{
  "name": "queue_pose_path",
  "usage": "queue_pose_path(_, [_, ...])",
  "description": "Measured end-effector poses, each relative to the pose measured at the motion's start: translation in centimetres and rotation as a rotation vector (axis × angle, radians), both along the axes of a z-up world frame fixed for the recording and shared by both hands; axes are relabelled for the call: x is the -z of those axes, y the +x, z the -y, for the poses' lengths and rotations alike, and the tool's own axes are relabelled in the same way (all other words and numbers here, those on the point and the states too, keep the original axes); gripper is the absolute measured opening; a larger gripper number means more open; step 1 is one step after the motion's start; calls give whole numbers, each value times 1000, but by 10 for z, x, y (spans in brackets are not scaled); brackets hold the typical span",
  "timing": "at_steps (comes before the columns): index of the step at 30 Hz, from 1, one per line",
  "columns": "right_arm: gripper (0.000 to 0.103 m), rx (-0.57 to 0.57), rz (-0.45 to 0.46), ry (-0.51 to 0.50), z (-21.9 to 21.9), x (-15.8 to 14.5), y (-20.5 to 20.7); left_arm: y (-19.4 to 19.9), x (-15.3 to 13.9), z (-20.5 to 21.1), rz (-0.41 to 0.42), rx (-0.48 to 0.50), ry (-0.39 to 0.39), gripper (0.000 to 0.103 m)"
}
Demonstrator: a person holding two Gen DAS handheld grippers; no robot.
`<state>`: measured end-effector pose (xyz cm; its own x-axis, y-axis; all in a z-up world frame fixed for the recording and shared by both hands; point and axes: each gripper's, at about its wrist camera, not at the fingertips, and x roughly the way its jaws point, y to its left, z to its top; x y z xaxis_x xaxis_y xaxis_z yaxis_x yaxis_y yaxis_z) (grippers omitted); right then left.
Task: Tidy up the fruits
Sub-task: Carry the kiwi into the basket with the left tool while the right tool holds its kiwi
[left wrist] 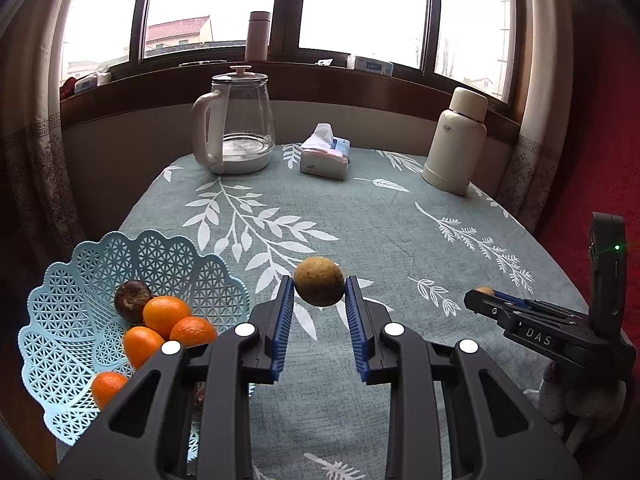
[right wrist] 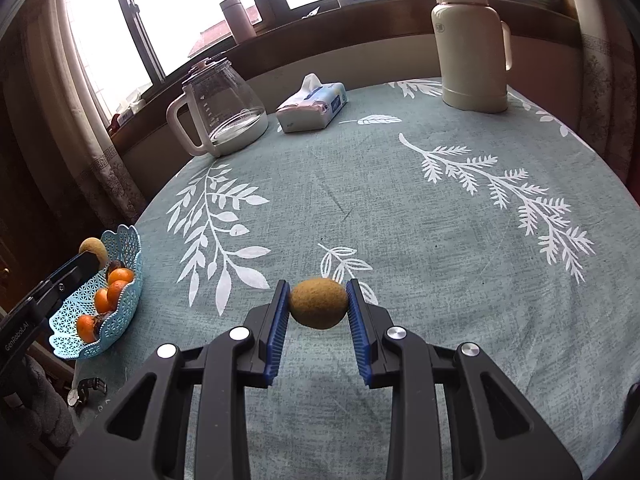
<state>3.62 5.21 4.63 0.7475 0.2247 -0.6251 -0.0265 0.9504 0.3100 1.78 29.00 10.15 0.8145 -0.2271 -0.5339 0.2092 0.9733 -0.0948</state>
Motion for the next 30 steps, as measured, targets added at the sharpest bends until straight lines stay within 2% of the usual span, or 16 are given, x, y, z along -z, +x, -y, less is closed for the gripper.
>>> queue_pose_path(9, [29, -24, 17, -8, -9, -7, -4, -18, -10, -65, 34, -141, -22, 27])
queue_pose_path(15, [29, -43, 17, -22, -18, -9, -5, -26, -3, -102, 24, -223, -45, 27])
queue_pose_path(22, [29, -66, 14, -40, -29, -10, -5, -23, 18, -116, -22, -254, -56, 27])
queue_pose_path(30, [29, -93, 12, -56, -40, -10, -5, -21, 23, -124, -32, -274, -70, 27])
